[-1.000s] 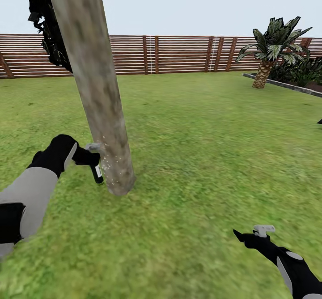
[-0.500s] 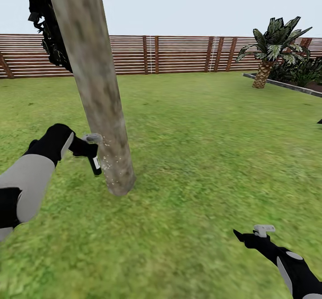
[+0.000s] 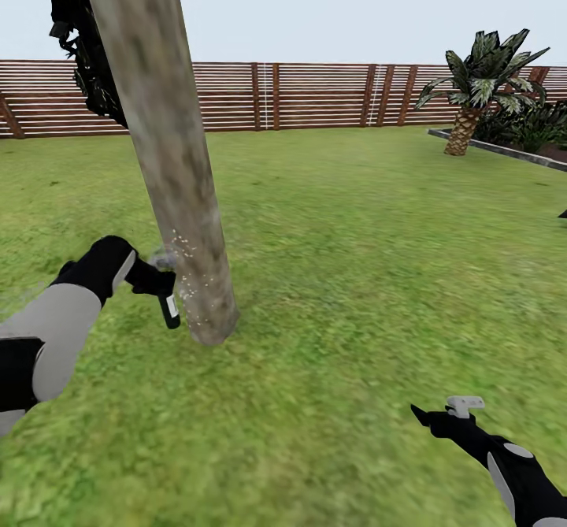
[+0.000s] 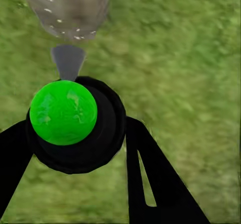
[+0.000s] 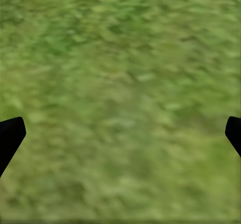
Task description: In the garden, pick up the pesticide atomizer on the floor and spray pesticide onto both trees until each tree trunk is fully covered.
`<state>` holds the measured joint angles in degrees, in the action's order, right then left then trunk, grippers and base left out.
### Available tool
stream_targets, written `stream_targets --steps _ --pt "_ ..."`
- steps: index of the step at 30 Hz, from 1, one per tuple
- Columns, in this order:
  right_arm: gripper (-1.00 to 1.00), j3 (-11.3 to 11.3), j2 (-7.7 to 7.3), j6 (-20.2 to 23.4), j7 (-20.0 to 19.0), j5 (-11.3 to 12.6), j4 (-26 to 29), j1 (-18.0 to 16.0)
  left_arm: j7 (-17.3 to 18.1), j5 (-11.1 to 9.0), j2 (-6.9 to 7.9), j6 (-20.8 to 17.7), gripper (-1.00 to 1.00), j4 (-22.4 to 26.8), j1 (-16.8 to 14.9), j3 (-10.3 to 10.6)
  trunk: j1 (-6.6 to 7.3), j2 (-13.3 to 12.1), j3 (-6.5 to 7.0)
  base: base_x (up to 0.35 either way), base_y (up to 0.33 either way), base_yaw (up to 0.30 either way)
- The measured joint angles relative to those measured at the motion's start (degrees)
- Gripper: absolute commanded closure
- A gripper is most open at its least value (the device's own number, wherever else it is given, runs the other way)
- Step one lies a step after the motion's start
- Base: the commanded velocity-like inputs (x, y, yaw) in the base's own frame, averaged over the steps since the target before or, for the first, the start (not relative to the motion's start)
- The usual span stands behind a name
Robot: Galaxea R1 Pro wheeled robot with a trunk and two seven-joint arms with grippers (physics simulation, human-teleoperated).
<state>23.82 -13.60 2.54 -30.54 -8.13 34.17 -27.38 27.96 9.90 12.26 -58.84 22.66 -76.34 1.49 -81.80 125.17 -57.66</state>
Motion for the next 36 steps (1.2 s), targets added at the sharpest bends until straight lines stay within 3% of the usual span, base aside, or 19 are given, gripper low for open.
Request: stream_targets --steps 1,5,8,11,17,21,25,36 --pt "-1.0 -0.02 0.0 0.0 0.0 -0.01 0.0 0.0 -0.05 0.79 -0.08 0.27 1.0 0.09 1.97 -0.03 -0.01 -0.01 -0.01 0.0 0.0 0.0" --pt "-1.0 -0.03 0.0 0.0 0.0 0.0 0.0 0.0 -0.4 0.27 -0.3 0.64 1.0 0.31 7.97 -0.31 0.0 0.0 -0.01 0.0 0.0 0.0" --pt "-1.0 -0.05 0.0 0.0 -0.01 0.0 0.0 0.0 -0.53 0.02 -0.54 1.2 1.0 0.24 9.17 -0.43 0.0 0.0 0.0 0.0 0.0 0.0" --pt "-1.0 -0.05 0.0 0.07 -0.02 0.0 0.04 0.0 -0.76 0.03 -1.99 2.91 1.0 0.28 10.97 -0.56 0.0 0.0 0.0 0.0 -0.152 0.0" --pt "-1.0 -0.04 0.0 0.03 -0.03 -0.08 0.12 0.0 -1.31 0.31 -2.68 3.59 1.0 0.26 12.09 -0.6 0.0 0.0 0.0 0.0 -0.258 0.0" --pt "-1.0 -0.03 -0.08 0.03 -0.1 -0.14 0.17 0.0 -4.91 0.19 -2.69 5.45 1.0 -0.05 12.28 -0.67 0.0 0.0 0.0 0.0 -0.271 0.0" --pt "-1.0 -0.04 -0.15 0.03 -0.11 -0.17 0.28 0.0 -5.66 -0.12 -2.93 5.69 1.0 -0.37 12.3 -0.7 0.0 0.0 0.0 0.0 -0.271 0.011" --pt "-1.0 -0.08 -0.16 0.02 -0.11 -0.2 0.24 -0.02 -6.73 0.04 -3.03 5.71 1.0 -0.63 12.37 -0.78 0.0 0.0 0.01 0.002 -0.269 0.246"
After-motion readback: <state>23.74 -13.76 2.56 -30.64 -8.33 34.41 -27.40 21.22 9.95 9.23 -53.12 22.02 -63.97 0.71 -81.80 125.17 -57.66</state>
